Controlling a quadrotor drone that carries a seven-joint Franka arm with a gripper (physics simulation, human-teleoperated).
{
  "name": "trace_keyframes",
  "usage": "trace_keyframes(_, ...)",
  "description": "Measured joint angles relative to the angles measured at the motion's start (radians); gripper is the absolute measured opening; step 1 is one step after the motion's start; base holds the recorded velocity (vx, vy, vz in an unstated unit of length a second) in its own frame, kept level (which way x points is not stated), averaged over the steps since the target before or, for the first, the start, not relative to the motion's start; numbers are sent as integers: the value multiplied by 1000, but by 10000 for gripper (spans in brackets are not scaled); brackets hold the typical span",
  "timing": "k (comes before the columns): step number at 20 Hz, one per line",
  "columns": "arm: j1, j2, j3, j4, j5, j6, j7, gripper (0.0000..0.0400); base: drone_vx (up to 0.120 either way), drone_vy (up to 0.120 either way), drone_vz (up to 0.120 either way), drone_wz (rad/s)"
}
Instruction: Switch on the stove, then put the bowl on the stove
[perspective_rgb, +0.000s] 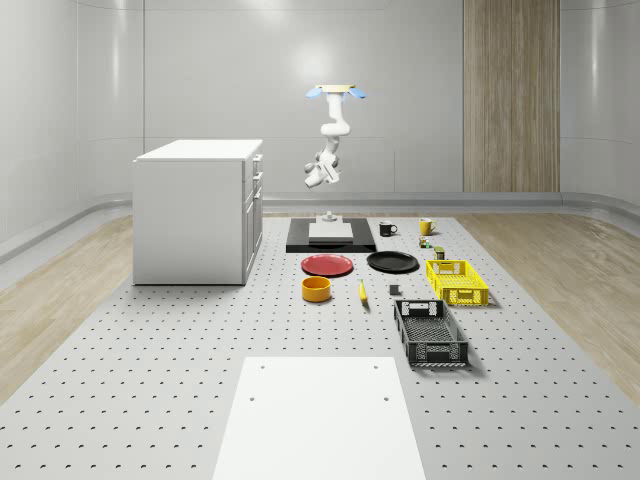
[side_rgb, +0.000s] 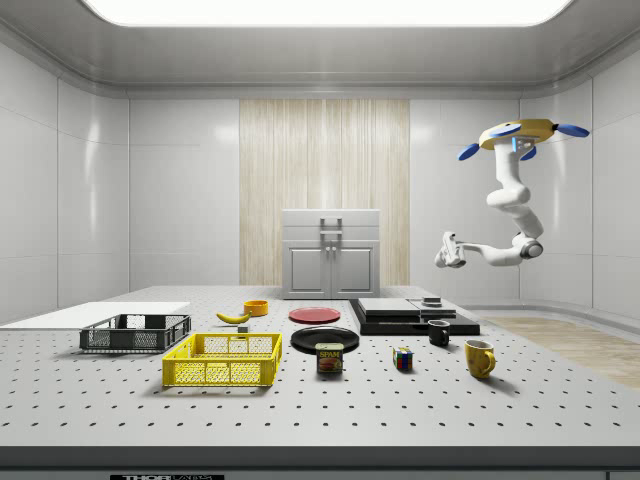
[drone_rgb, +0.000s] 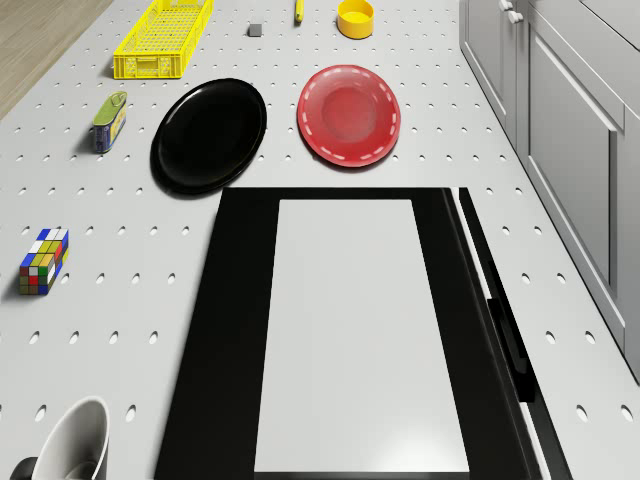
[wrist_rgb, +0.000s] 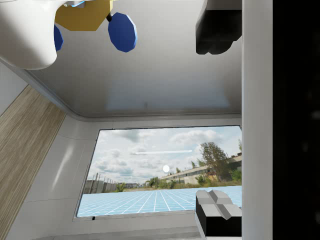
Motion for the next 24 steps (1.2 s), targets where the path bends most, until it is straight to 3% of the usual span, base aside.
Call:
trace_keyframes(4, -148, -57, 249, -257, -452, -8, 143, 400, 0, 0, -120, 0)
trace_keyframes(9, -411, -125, 472, -488, -891, -106, 361, 400, 0, 0, -120, 0)
trace_keyframes(13, -593, -173, 573, -557, -1059, -191, 486, 400, 0, 0, -120, 0)
trace_keyframes(16, -685, -204, 618, -576, -1116, -231, 546, 400, 93, 0, -120, 0)
trace_keyframes(20, -759, -238, 654, -586, -1147, -255, 596, 400, 120, -10, -120, 0)
trace_keyframes(24, -801, -267, 676, -588, -1154, -259, 625, 400, 100, -110, -120, 0)
